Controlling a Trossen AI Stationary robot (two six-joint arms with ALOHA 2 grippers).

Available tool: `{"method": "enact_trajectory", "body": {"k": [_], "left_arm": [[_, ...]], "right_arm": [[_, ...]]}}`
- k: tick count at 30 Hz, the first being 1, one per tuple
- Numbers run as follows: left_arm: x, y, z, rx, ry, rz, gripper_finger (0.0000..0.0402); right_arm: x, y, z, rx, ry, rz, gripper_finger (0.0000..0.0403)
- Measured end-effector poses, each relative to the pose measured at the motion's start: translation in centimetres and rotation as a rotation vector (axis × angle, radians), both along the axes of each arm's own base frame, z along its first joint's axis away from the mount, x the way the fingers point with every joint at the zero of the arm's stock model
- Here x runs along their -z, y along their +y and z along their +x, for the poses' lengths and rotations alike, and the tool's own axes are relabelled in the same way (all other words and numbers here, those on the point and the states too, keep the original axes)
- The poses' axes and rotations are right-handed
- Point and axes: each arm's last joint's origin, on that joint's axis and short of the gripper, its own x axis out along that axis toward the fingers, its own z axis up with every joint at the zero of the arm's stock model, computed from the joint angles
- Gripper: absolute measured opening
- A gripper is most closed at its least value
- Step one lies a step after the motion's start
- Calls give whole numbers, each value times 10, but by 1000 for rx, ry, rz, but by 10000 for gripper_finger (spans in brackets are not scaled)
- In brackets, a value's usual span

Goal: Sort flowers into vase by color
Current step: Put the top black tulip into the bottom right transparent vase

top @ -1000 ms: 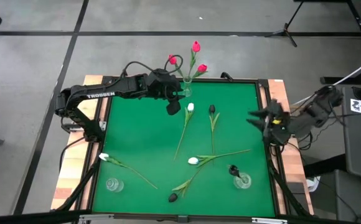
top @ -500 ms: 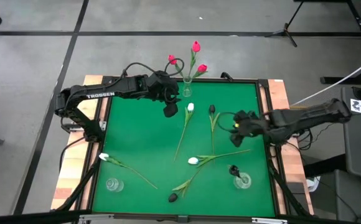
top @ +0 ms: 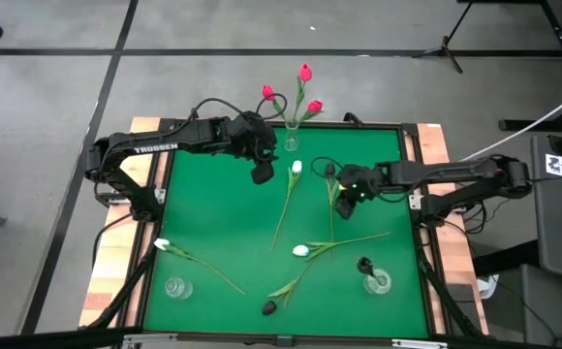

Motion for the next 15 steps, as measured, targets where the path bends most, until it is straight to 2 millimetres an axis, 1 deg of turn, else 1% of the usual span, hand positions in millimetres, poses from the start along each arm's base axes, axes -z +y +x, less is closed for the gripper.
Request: {"method": "enact_trajectory", "body": {"k": [6, 8, 11, 15], "left_arm": [[-1, 0, 0, 8, -4, 10, 143], [-1, 0, 0, 15, -1, 16, 143], [-1, 0, 0, 22, 2, 24, 143], [-1, 0, 0, 24, 3, 25, 143]], "right_arm": [[24, 0, 11, -7, 109, 24, 257], [31, 0, 14, 34, 129, 46, 275], [38, 0, 20, 62, 138, 73, 289], [47, 0, 28, 103, 124, 96, 290]]}}
